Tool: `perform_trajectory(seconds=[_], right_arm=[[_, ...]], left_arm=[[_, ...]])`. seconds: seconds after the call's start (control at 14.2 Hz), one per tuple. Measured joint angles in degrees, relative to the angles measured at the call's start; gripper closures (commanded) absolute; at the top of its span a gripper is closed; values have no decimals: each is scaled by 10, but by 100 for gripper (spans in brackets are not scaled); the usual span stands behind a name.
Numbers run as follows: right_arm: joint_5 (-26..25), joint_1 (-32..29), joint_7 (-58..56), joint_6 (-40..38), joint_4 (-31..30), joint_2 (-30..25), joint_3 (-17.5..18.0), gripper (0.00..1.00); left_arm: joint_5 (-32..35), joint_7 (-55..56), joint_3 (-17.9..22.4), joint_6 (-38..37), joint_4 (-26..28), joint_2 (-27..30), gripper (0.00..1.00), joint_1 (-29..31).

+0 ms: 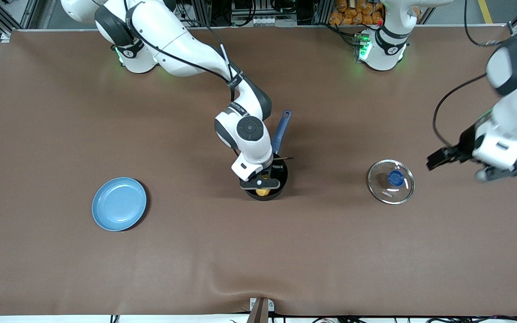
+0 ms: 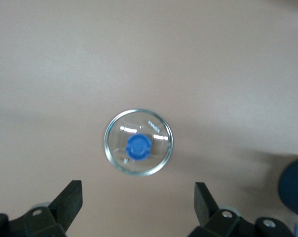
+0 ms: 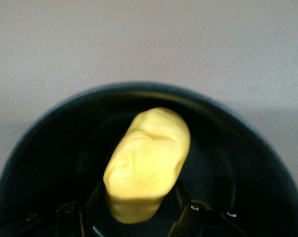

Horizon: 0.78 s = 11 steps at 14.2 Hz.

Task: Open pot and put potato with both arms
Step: 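Release the lid with the left gripper while the right gripper withdraws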

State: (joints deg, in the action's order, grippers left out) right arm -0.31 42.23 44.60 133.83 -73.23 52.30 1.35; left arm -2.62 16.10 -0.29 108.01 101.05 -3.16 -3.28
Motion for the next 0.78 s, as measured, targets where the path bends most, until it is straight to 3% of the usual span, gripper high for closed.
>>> perform_trajectory(seconds=[0.28,0.64,0.78], right_arm=[[3,-21,-11,-117,29,-46,-2,33],[53,-103,-121,-341,45,-222,-9,28],[55,-164,-172,-429,44,-286,-12,0]], left_arm=[[0,-16,0,-128,-53,48,0,0],[0,-28,2,-183,-64,80,0,2],[0,-28,2,-188,-68,81,0,2]])
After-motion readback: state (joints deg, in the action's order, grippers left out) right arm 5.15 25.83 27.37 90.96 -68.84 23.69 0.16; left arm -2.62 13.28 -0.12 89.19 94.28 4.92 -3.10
